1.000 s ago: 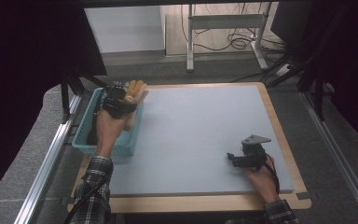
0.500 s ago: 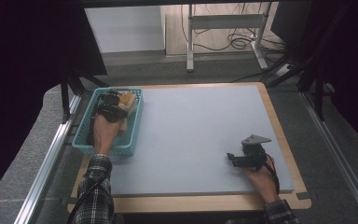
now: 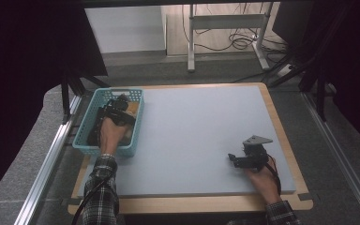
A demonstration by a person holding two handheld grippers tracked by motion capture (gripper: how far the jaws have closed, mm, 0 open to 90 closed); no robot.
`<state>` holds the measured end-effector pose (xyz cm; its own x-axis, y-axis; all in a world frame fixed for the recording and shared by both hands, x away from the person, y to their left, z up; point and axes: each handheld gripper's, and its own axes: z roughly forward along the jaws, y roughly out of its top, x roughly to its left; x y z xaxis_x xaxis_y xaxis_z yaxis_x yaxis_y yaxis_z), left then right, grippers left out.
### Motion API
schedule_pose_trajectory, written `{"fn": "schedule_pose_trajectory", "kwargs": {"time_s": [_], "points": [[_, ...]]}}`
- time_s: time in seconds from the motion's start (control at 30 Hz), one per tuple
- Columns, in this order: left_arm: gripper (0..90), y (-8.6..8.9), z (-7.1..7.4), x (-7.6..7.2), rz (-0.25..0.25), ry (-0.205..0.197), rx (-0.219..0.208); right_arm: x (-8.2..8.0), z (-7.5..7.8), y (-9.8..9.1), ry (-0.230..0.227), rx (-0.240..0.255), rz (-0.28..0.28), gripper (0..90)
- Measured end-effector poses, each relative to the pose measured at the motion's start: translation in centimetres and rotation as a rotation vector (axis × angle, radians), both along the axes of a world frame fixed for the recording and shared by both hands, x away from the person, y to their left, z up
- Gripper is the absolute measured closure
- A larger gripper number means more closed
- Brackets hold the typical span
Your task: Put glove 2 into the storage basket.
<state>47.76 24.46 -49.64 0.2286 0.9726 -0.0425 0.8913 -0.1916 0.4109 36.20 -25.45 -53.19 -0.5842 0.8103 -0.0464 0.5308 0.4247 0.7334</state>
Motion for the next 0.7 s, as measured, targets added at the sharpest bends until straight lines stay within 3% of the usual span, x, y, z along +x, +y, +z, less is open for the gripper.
{"fn": "schedule_pose_trajectory", "kwargs": {"time_s": [0.1,0.13,0.23,0.27,0.33,0.43,0.47,0.5,0.53,0.57,0.6,0.67,0.7], "points": [[22.0,0.8,0.1,-0.1,0.02,0.049,-0.02,0.0,0.0,0.0,0.0,0.0,0.0,19.0],[16.1,0.9,0.3,-0.3,0.024,0.041,-0.025,0.0,0.0,0.0,0.0,0.0,0.0,19.0],[13.4,1.5,1.5,-0.8,0.018,-0.002,-0.06,0.0,0.0,0.0,-0.001,-0.001,0.0,19.0],[13.0,1.7,2.5,-1.2,0.008,-0.043,-0.078,0.0,0.0,0.0,-0.001,-0.002,0.0,19.0],[13.2,1.9,3.1,-1.4,0.007,-0.066,-0.081,0.0,0.0,0.0,-0.001,-0.001,0.0,19.0],[24.8,2.4,4.5,-2.1,0.021,-0.137,-0.066,0.0,0.0,0.0,-0.001,-0.002,0.001,19.0],[32.7,2.7,4.8,-2.3,0.036,-0.158,-0.049,0.0,0.0,0.0,-0.002,-0.002,0.001,19.0],[50.8,3.0,4.8,-2.5,0.054,-0.167,-0.014,0.0,0.0,0.0,-0.001,-0.002,0.001,19.0],[59.0,3.0,4.8,-2.5,0.054,-0.167,-0.014,0.0,0.0,0.0,-0.001,-0.002,0.001,19.0],[59.0,3.1,4.6,-2.5,0.068,-0.162,0.004,0.0,0.0,0.0,-0.001,-0.002,0.001,19.0],[65.2,3.1,4.3,-2.4,0.079,-0.152,0.037,0.0,0.0,0.0,-0.001,-0.002,0.001,19.0],[73.4,3.2,3.4,-2.2,0.095,-0.114,0.095,0.0,0.0,0.0,-0.001,-0.002,0.0,18.9],[76.1,3.2,3.0,-2.0,0.095,-0.097,0.096,0.0,0.0,0.0,-0.001,-0.002,0.0,19.0]]}}
